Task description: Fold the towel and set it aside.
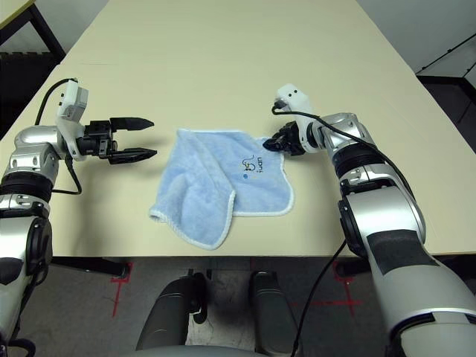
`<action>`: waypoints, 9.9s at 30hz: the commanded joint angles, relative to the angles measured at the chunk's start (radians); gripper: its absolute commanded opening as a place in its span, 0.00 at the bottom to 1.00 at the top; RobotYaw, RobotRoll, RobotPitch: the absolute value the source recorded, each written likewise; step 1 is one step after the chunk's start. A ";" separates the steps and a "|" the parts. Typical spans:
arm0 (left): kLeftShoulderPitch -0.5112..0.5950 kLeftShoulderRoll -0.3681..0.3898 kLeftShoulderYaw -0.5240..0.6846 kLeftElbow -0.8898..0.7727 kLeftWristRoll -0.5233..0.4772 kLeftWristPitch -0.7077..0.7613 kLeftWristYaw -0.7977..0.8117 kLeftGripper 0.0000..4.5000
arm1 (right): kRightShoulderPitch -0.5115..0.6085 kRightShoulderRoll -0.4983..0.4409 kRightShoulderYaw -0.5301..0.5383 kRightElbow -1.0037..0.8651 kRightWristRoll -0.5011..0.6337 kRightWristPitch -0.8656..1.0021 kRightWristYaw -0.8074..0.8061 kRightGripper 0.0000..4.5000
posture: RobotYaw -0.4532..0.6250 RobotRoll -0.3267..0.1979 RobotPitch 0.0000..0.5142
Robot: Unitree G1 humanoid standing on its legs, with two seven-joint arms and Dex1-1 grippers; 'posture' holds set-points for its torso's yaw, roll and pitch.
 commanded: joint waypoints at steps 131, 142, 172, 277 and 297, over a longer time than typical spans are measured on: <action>-0.401 -0.550 0.136 0.254 0.086 -0.056 0.429 1.00 | -0.295 -0.117 -0.332 0.028 0.247 -1.018 -0.097 0.02 | 0.43 0.62 0.37; -0.358 -0.536 0.124 0.219 0.075 -0.014 0.354 1.00 | -0.318 -0.130 -0.335 0.059 0.247 -1.025 -0.151 0.02 | 0.43 0.62 0.37; -0.381 -0.651 0.108 0.141 0.009 0.161 0.189 1.00 | -0.266 -0.109 -0.295 -0.044 0.280 -0.926 0.104 0.02 | 0.42 0.62 0.38; -0.145 -0.387 -0.147 0.260 0.416 -0.241 0.770 1.00 | -0.505 -0.173 -0.276 0.146 0.023 -0.956 -0.541 0.02 | 0.40 0.62 0.50; -0.171 -0.350 -0.173 0.273 0.455 -0.191 0.830 0.01 | -0.499 -0.176 -0.278 0.148 0.026 -0.947 -0.536 0.00 | 0.40 0.62 0.49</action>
